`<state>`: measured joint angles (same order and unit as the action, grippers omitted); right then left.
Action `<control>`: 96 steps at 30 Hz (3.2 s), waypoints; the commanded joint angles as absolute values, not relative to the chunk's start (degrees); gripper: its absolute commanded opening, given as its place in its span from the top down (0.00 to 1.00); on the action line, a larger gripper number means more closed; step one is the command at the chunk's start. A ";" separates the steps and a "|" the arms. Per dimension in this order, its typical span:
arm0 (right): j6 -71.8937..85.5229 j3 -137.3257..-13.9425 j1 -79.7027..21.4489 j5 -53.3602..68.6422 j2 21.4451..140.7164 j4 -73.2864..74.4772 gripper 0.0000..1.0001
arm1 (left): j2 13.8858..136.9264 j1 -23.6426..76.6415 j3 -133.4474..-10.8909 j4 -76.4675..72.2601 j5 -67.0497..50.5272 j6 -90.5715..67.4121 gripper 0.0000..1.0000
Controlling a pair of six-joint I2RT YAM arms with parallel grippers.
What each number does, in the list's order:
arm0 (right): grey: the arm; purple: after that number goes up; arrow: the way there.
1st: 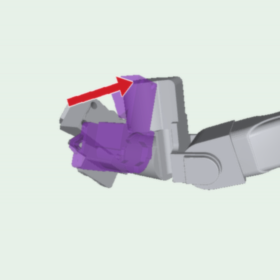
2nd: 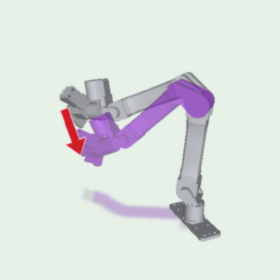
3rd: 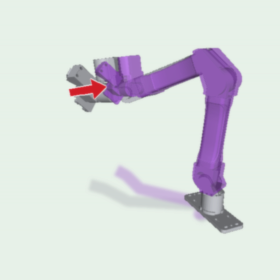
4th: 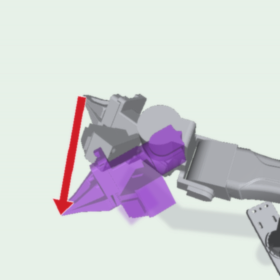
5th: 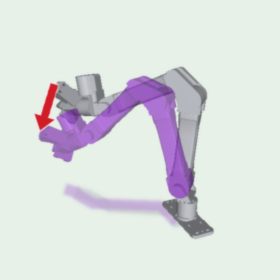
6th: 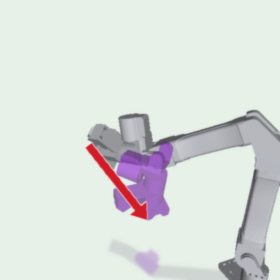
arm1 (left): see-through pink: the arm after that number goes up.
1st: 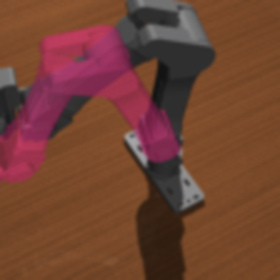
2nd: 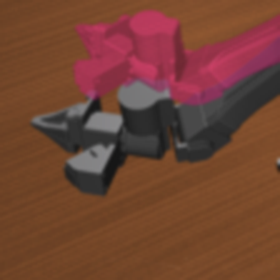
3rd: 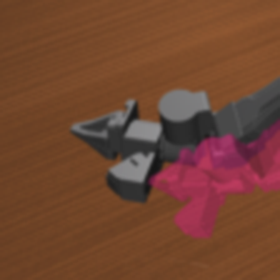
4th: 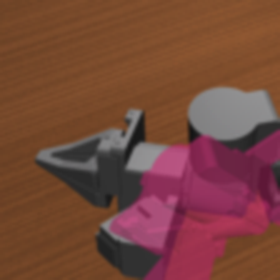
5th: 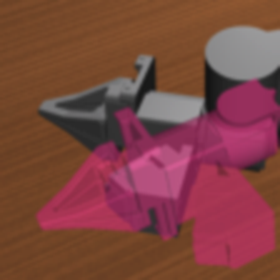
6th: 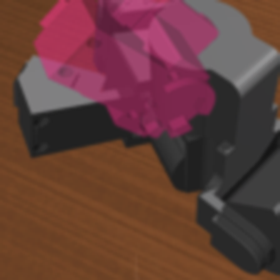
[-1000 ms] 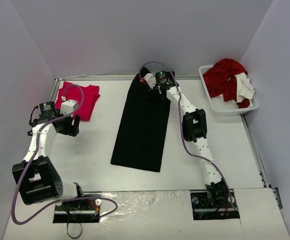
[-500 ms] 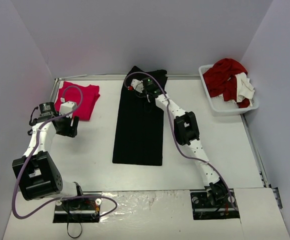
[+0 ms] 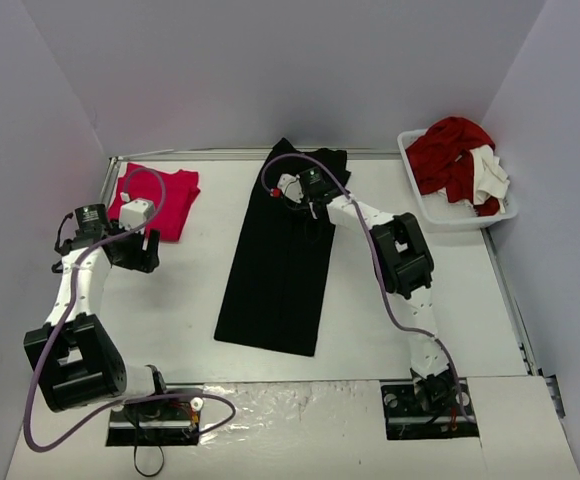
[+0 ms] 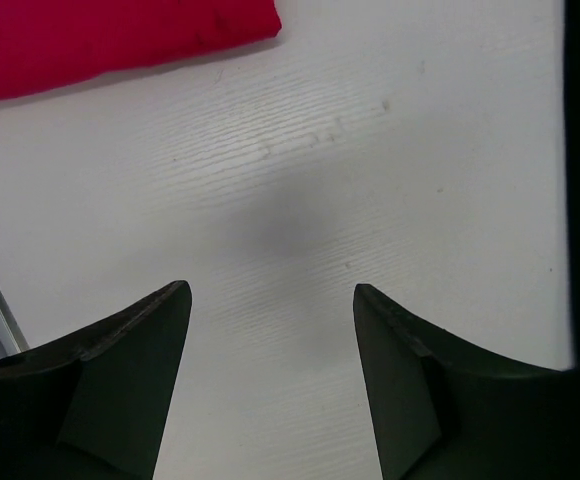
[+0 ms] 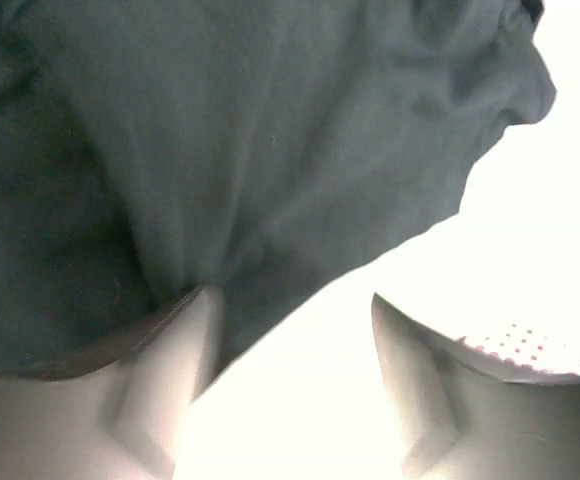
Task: Fold and stack the t-shirts
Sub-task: Rotate the tshirt 90 degrees
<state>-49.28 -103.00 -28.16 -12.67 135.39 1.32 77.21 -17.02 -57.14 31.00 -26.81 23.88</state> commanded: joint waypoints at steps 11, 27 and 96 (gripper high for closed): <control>-31.02 -75.61 -25.50 12.65 90.55 19.93 0.00 | 66.36 -11.35 -58.54 31.55 -33.66 22.59 0.21; -35.59 -58.88 -9.50 31.10 86.83 34.89 1.00 | 86.73 14.85 -75.83 28.85 -31.03 26.20 0.97; -38.32 -63.46 0.97 30.24 108.28 41.66 1.00 | 163.48 15.47 -158.47 23.64 -2.56 17.30 0.98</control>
<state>-37.71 -63.26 1.04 32.36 106.43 39.66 164.00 16.43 -157.95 22.46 -7.22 14.59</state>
